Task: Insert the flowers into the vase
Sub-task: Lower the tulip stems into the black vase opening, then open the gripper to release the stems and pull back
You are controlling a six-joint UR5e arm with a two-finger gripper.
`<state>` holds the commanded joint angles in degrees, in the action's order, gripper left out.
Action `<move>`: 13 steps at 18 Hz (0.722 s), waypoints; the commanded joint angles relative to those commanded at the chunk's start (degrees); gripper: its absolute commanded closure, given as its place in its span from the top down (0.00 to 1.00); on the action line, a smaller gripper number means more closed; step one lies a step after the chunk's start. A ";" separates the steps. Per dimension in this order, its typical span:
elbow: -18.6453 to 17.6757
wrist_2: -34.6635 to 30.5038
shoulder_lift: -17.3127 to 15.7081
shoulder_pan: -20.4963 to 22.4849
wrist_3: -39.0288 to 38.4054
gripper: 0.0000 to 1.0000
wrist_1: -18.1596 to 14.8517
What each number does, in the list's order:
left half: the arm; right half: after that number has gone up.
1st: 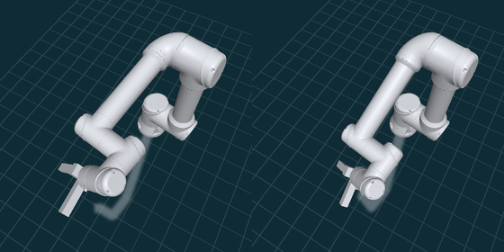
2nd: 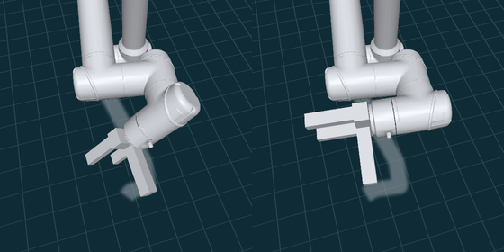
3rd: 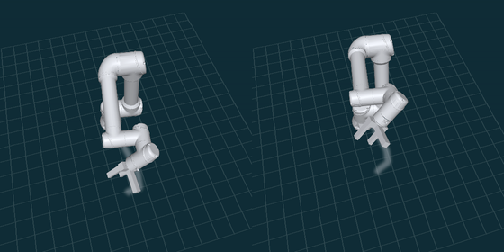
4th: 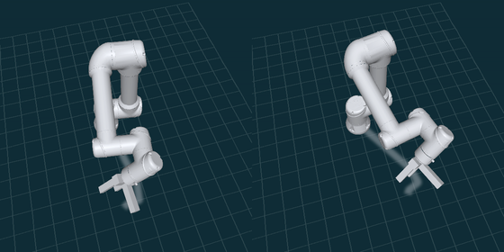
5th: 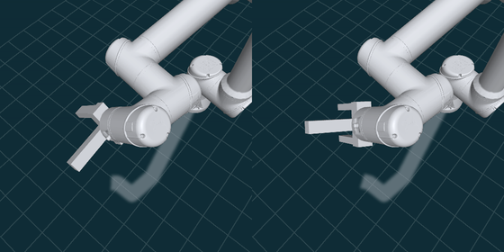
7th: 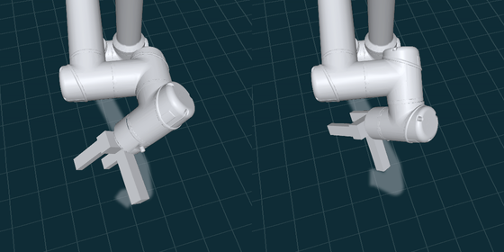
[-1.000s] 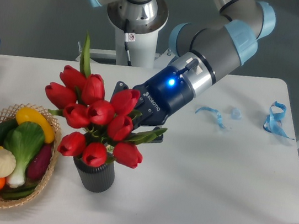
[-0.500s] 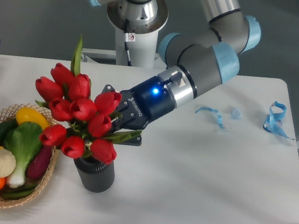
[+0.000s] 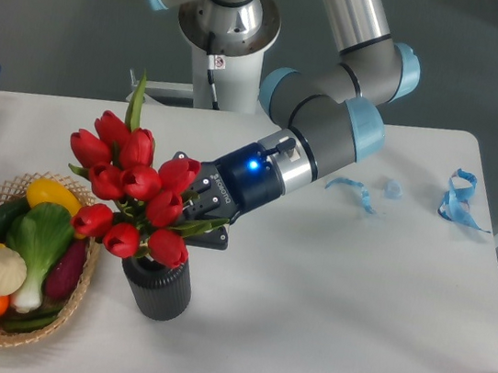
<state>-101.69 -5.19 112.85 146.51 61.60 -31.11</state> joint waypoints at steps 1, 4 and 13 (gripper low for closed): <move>-0.61 0.00 0.35 0.00 1.32 0.00 0.00; -2.37 0.00 1.93 0.00 6.32 0.00 0.00; -7.03 -0.09 3.78 0.00 14.69 0.26 -0.18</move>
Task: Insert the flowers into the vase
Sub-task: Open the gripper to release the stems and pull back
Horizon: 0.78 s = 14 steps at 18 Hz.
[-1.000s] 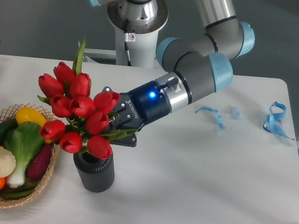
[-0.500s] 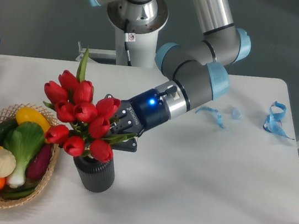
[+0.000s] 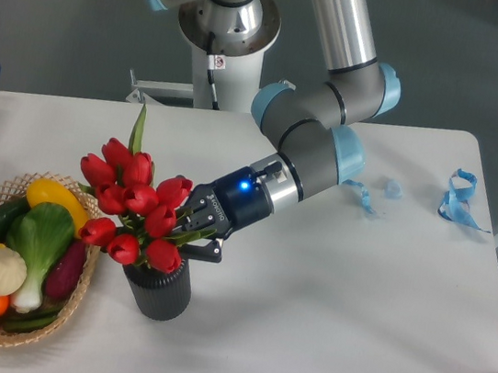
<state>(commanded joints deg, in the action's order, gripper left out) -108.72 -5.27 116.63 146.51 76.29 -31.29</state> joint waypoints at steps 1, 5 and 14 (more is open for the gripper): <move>-0.26 0.00 0.44 0.00 0.09 0.33 0.00; -0.88 0.00 0.62 0.18 1.32 0.92 0.00; -2.81 0.00 0.00 3.77 1.49 1.00 0.00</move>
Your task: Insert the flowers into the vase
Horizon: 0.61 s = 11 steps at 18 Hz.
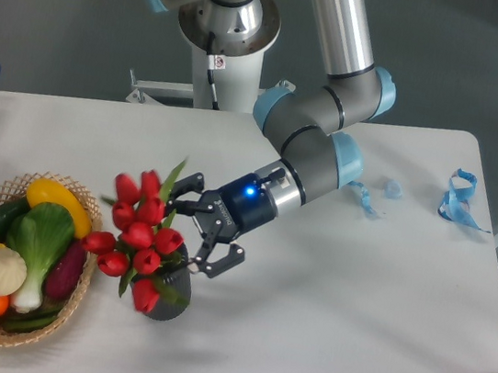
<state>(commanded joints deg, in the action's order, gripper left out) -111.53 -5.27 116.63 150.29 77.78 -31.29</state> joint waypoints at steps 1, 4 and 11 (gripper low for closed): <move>-0.09 -0.09 -0.18 0.09 0.09 1.00 0.09; -0.18 -0.09 -0.61 0.88 0.00 1.00 0.09; -0.27 -0.09 -3.34 4.40 -0.09 1.00 0.09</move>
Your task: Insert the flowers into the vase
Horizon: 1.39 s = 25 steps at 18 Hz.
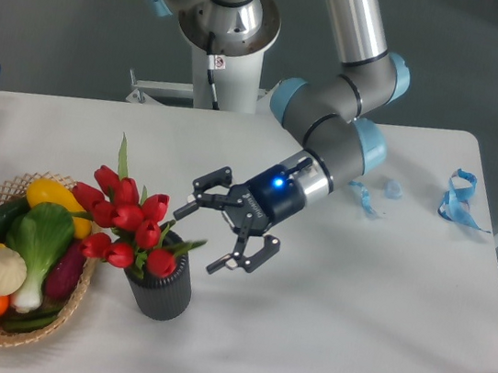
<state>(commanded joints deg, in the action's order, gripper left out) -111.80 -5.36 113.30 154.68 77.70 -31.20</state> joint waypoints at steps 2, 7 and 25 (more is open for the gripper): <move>-0.17 -0.17 -1.14 0.96 -0.26 1.00 -0.09; 0.09 -0.70 -2.37 3.16 -0.70 1.00 -0.09; 6.68 -50.94 -3.70 8.88 -13.71 1.00 -1.32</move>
<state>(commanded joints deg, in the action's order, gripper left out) -105.12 -56.30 109.60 163.57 63.98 -32.52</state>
